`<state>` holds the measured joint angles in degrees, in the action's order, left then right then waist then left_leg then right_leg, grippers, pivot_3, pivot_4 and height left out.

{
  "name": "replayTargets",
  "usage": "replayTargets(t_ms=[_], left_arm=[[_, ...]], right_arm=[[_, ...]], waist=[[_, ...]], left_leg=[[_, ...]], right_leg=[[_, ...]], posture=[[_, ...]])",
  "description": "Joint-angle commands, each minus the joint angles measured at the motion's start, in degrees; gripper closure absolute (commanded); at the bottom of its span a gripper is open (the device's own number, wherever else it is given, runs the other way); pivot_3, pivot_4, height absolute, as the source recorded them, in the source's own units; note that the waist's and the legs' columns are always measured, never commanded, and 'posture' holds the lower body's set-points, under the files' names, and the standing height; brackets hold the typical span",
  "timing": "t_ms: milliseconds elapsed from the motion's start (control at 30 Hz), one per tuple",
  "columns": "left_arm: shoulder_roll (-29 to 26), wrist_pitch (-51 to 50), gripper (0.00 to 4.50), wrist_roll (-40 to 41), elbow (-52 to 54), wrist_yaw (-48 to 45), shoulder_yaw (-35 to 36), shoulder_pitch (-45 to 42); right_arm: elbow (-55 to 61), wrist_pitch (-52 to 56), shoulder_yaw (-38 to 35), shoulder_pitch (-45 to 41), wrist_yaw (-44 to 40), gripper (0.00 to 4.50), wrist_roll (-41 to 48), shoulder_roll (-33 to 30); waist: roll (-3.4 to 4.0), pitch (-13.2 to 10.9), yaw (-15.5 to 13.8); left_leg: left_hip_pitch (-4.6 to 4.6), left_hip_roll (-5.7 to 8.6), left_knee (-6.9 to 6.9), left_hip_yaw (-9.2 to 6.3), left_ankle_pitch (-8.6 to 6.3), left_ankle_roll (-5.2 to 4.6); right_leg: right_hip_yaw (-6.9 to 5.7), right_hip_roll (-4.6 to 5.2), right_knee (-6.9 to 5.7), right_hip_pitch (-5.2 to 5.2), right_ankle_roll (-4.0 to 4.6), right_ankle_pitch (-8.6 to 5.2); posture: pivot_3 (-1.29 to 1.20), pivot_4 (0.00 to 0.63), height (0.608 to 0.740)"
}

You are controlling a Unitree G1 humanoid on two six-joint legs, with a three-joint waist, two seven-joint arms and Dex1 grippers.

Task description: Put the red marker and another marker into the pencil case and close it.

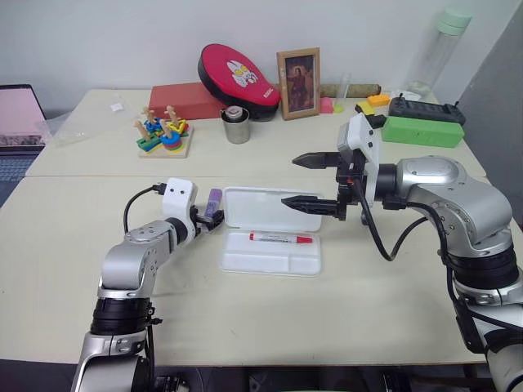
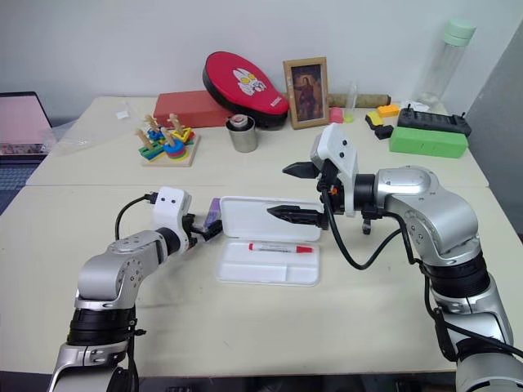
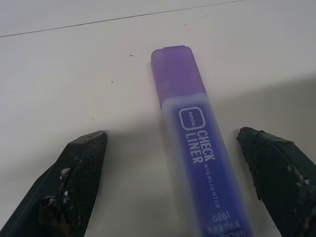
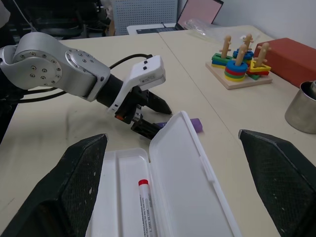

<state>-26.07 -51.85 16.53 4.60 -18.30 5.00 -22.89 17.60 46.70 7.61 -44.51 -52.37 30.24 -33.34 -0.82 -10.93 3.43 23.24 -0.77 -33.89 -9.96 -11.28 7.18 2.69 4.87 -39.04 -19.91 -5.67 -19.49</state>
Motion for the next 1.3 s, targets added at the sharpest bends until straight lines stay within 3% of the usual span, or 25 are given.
replayTargets(t_ms=[33, 667, 1033, 1300], left_arm=[[0.3, -2.0, 0.0, 0.0, -0.8, -1.3, -1.8, 1.6], [0.0, -1.4, 3.28, -0.7, -1.3, -1.7, -1.2, 1.4], [0.1, -0.5, 3.31, -0.7, -1.2, -1.5, 0.5, 1.8], [-1.5, 11.3, 3.31, 0.9, -0.2, -3.0, 7.5, -6.1]], right_arm=[[1.4, -0.5, -0.7, -0.8, 0.2, 0.03, 0.4, -0.2], [0.9, -0.7, -0.9, -1.0, 0.2, 0.0, 0.4, 0.1], [1.1, -0.7, -1.2, -1.0, -0.3, 0.0, 1.2, 0.0], [0.6, 0.5, -6.0, -2.1, -1.7, 0.0, 5.8, -0.2]], waist=[[0.0, 0.0, -0.1], [0.0, 0.0, -0.2], [0.0, 0.0, -0.2], [-0.05, 0.0, -0.2]], left_leg=[[0.0, 0.0, 0.0, 0.0, 0.0, 0.0], [0.0, 0.0, 0.0, 0.0, 0.0, 0.0], [0.0, 0.0, 0.0, 0.0, 0.0, 0.0], [0.08, 0.0, -0.01, -0.01, 0.0, 0.0]], right_leg=[[0.0, 0.0, 0.0, 0.0, 0.0, 0.0], [0.0, 0.0, 0.01, 0.0, 0.0, 0.0], [0.0, 0.0, 0.01, 0.0, 0.0, 0.0], [-0.02, 0.0, 0.0, -0.08, 0.0, 0.0]], posture=[[0.0, 0.15, 0.74], [0.0, 0.15, 0.74], [0.0, 0.15, 0.74], [0.0, 0.15, 0.74]])
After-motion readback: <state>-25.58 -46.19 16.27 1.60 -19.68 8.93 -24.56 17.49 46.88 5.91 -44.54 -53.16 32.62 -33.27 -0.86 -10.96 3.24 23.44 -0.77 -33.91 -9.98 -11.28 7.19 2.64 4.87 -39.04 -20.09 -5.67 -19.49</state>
